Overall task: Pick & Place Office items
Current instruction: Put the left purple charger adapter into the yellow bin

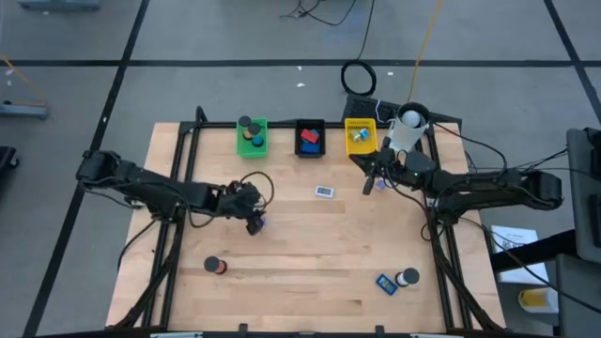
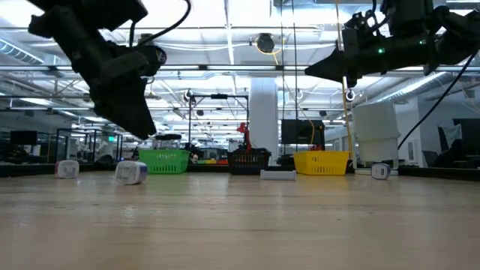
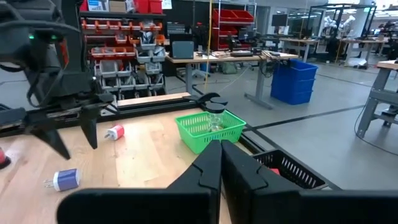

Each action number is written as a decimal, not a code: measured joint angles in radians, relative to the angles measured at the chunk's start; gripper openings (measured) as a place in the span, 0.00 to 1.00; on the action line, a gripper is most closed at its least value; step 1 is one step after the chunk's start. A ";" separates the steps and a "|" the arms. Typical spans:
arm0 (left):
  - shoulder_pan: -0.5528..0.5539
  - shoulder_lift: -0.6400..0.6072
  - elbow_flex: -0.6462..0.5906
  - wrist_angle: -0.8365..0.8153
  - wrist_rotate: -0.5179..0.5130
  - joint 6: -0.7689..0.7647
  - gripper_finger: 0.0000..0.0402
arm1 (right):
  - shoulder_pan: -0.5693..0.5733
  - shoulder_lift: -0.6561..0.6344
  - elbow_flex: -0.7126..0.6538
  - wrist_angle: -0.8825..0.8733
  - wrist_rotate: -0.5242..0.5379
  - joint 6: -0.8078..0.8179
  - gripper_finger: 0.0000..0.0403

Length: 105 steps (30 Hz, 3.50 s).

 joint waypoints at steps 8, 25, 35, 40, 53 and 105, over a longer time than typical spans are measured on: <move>-0.044 0.141 0.082 -0.045 0.059 -0.190 0.87 | 0.000 0.000 0.000 0.000 0.000 -0.004 0.00; -0.056 0.266 0.096 -0.143 0.101 -0.204 0.72 | 0.000 0.000 0.000 0.005 0.000 -0.007 0.00; -0.055 0.261 0.096 -0.145 0.098 -0.141 0.40 | 0.000 0.000 0.000 0.006 0.000 -0.007 0.00; -0.055 0.261 0.096 -0.110 0.097 -0.076 0.35 | 0.000 0.000 0.000 0.006 0.000 -0.007 0.00; 0.033 0.284 0.095 0.392 0.009 0.328 0.36 | 0.000 0.000 0.000 0.006 -0.001 -0.007 0.00; 0.126 0.427 0.420 0.107 0.214 0.802 0.63 | 0.035 0.000 0.000 -0.061 -0.001 -0.011 0.05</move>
